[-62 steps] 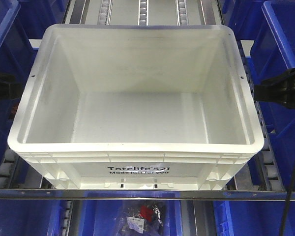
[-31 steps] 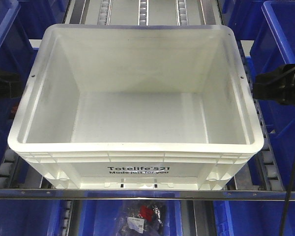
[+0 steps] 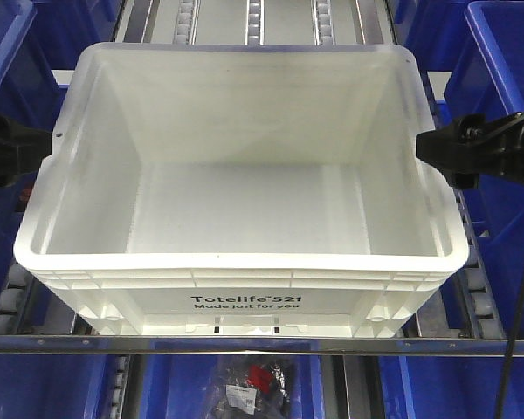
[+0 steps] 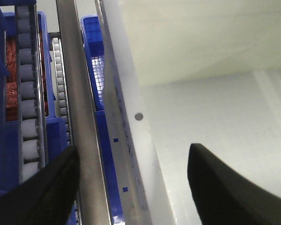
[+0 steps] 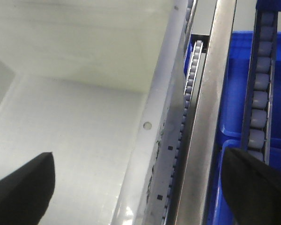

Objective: Move bin from left to right shelf
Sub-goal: 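Straddle the tote's side rims with both open grippers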

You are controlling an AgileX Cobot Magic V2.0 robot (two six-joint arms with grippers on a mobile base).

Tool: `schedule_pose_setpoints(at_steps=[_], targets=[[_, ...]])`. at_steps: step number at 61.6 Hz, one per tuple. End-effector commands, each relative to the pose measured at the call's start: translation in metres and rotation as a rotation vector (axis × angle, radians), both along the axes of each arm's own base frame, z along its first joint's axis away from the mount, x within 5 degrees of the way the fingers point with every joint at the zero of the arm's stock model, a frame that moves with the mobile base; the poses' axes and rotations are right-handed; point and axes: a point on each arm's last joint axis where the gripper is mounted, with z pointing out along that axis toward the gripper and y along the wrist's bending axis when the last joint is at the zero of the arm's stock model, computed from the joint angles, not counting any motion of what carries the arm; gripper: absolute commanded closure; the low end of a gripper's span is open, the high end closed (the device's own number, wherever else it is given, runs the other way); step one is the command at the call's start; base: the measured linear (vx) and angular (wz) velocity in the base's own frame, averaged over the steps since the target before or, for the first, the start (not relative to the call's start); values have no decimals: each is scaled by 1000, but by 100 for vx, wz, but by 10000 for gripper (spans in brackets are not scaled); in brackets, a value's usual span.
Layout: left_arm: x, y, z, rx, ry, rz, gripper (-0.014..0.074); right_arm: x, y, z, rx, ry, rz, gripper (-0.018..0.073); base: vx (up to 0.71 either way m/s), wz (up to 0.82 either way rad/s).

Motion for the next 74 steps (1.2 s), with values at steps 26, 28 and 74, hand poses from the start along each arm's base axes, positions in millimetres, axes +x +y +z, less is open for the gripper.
schedule_pose_setpoints(at_steps=[26, 28, 74], targets=[[4, -5, 24, -89, -84, 4, 120, 2, 1, 20, 86, -105, -22, -69, 0, 0], [8, -6, 25, -85, -62, -1, 120, 2, 1, 20, 88, -105, -23, -69, 0, 0], [52, -17, 19, -62, 108, -8, 120, 59, 16, 36, 17, 104, 38, -48, 0, 0]])
